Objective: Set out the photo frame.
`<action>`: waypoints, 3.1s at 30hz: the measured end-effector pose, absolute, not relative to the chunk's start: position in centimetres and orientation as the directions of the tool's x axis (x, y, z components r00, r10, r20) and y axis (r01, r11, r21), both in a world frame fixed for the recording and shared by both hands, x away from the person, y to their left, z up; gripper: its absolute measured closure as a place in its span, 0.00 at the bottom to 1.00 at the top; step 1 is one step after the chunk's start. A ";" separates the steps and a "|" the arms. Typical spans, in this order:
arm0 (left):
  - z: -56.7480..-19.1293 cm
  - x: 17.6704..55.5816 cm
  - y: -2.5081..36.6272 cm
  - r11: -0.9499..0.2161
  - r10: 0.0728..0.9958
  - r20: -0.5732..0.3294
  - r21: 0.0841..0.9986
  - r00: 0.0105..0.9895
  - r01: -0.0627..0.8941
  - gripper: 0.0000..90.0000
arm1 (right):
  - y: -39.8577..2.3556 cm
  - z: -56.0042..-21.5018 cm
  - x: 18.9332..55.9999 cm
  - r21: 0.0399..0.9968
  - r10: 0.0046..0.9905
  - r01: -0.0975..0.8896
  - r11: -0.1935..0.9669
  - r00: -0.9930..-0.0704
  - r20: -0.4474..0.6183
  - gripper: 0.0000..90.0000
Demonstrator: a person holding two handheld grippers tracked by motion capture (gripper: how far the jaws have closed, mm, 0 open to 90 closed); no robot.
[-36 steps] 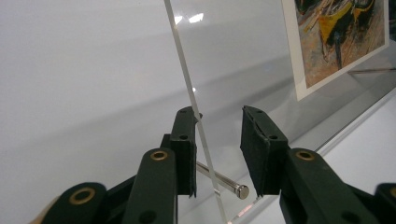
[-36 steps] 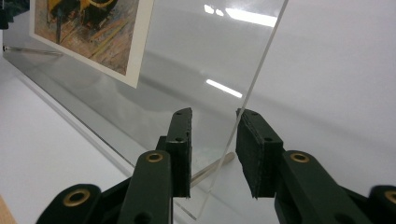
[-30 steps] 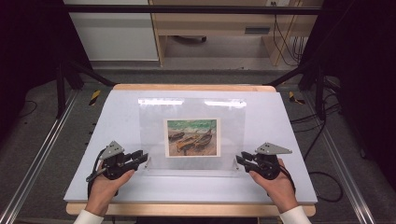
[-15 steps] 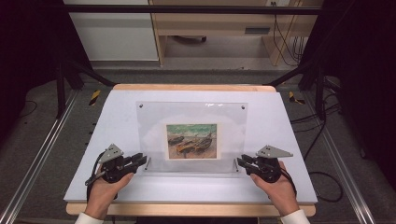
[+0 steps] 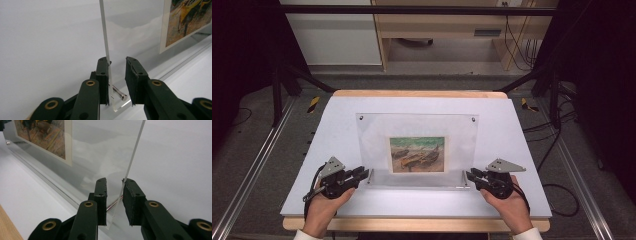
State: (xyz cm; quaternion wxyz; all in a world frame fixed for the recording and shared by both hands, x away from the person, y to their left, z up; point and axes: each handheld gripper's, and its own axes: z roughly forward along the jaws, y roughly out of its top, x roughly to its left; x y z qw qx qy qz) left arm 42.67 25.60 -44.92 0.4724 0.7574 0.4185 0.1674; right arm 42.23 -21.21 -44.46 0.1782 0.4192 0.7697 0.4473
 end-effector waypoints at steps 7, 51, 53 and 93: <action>-45.1 42.2 25.6 -0.214 0.791 -0.135 0.853 0.596 0.476 0.80 | -21.3 -44.7 41.9 0.838 0.800 0.486 0.249 -0.591 0.105 0.82; -45.8 41.5 26.1 -0.242 0.778 -0.120 0.848 0.617 0.470 0.61 | -21.8 -45.2 41.0 0.834 0.786 0.499 0.235 -0.602 0.139 0.61; -45.7 41.3 26.5 -0.237 0.783 -0.119 0.850 0.610 0.471 0.56 | -22.1 -45.0 40.8 0.832 0.789 0.502 0.235 -0.599 0.138 0.53; -44.6 42.3 30.0 -0.270 0.914 0.084 0.855 0.396 0.442 0.15 | -26.2 -44.5 42.3 0.814 0.929 0.527 0.246 -0.368 -0.042 0.14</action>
